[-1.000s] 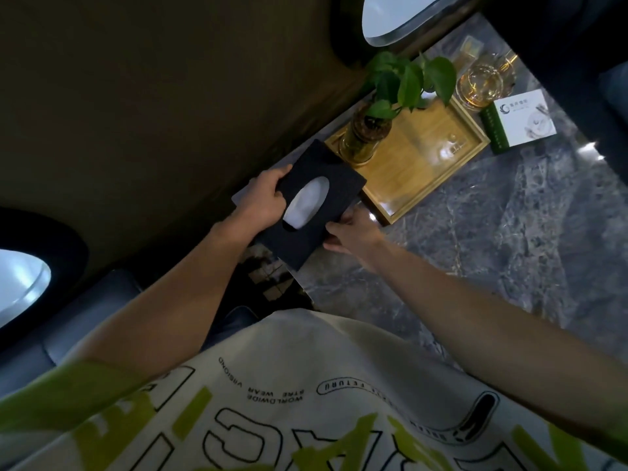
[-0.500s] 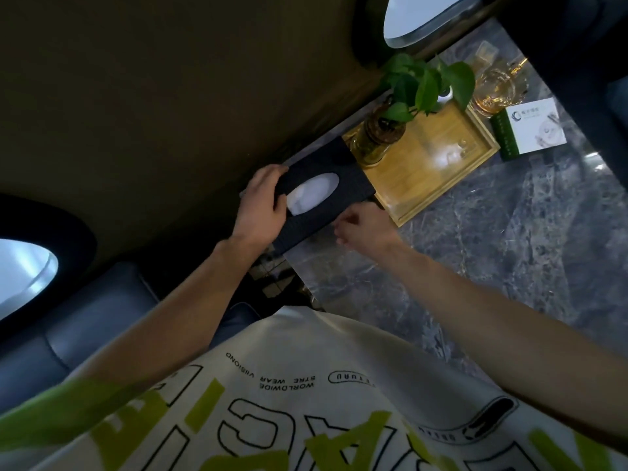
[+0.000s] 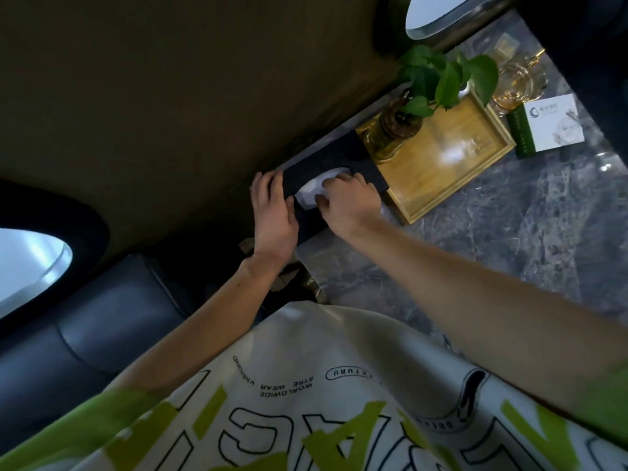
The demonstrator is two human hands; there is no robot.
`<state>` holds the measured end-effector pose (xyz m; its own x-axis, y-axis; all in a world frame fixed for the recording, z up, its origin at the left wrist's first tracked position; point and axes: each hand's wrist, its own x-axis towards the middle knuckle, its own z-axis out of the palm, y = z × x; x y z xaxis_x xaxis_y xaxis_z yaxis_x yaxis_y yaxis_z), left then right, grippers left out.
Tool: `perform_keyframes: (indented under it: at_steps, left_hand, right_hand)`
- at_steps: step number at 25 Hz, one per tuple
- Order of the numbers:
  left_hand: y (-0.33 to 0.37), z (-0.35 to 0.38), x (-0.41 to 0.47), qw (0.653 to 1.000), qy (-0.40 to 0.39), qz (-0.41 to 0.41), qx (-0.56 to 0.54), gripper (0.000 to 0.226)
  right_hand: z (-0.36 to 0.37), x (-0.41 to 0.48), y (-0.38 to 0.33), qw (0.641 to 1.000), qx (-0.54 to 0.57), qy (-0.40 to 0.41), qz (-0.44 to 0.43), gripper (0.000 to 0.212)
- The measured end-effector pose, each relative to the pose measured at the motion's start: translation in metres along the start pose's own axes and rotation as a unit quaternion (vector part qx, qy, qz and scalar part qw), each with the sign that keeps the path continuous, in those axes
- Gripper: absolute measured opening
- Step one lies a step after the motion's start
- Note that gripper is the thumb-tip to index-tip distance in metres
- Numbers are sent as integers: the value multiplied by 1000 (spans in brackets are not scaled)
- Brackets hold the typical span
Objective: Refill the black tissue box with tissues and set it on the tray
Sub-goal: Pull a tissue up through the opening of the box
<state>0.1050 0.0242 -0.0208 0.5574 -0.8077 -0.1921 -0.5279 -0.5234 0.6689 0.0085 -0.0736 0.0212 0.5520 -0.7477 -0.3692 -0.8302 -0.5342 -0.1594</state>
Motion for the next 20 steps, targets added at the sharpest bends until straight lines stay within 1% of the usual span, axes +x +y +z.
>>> perform_keyframes:
  at_steps: [2, 5, 7, 10, 13, 16, 20]
  left_hand:
    - [1, -2, 2, 1000, 1, -4, -12, 45]
    - [3, -5, 2, 1000, 4, -6, -19, 46]
    - [4, -4, 3, 1000, 8, -7, -21, 47]
    - [2, -2, 5, 999, 8, -11, -32, 47]
    - [-1, -2, 7, 999, 5, -13, -40, 47]
    - [-1, -2, 7, 999, 3, -15, -43, 47]
    - [-1, -3, 7, 999, -3, -18, -45, 48]
  right_hand:
    - [3, 6, -10, 998, -25, 2, 62, 31]
    - [12, 9, -23, 987, 2, 29, 157, 22]
    - [18, 10, -32, 978, 12, 46, 202, 18]
    - [20, 15, -45, 965, 17, 52, 258, 17]
    - [21, 19, -49, 959, 22, 53, 276, 14]
    - [18, 19, -50, 962, 31, 35, 270, 21]
    - [20, 22, -52, 959, 7, 34, 282, 20]
